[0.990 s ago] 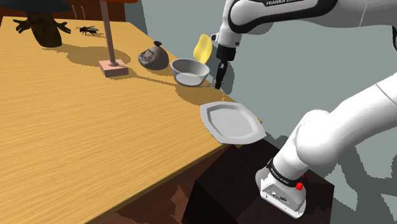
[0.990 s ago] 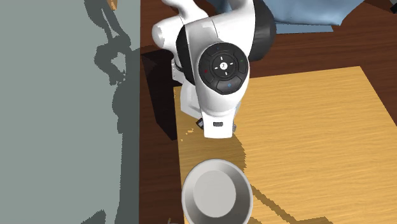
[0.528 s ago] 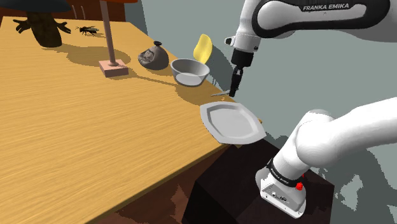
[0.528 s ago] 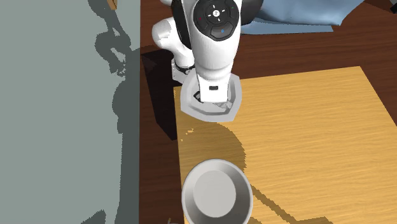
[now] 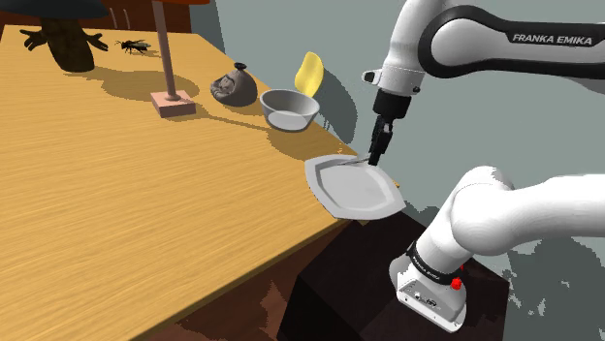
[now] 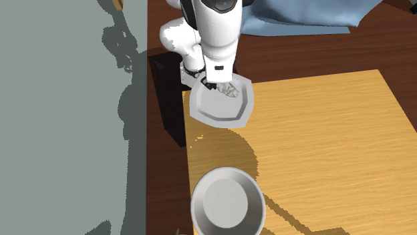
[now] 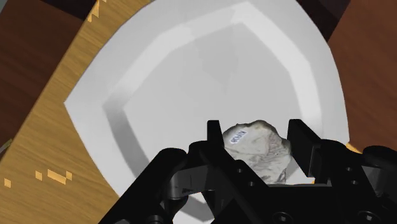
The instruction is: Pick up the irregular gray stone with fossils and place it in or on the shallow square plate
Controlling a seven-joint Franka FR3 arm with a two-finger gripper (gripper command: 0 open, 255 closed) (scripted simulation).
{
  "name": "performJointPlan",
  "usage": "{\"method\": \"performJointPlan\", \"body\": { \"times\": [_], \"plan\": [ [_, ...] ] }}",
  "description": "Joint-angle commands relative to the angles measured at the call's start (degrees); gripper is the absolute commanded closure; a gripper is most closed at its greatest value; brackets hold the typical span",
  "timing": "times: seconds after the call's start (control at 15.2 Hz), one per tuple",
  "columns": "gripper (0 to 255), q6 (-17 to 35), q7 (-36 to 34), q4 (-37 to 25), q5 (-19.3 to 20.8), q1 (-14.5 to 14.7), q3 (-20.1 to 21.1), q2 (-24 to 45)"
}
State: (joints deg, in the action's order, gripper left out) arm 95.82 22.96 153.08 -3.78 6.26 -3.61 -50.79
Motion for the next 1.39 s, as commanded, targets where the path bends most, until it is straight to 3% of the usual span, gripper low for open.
{"method": "performJointPlan", "body": {
  "times": [0.0,0.79,1.25,1.32],
  "plan": [
    [255,1.5,0.1,1.5,0.0,0.0,0.0,-0.1],
    [255,11.4,1.1,9.8,0.0,-0.1,-0.2,1.7],
    [255,11.4,1.1,9.8,0.0,-0.1,-0.2,1.7],
    [0,11.4,1.1,9.8,0.0,-0.1,-0.2,1.7]
  ]
}}
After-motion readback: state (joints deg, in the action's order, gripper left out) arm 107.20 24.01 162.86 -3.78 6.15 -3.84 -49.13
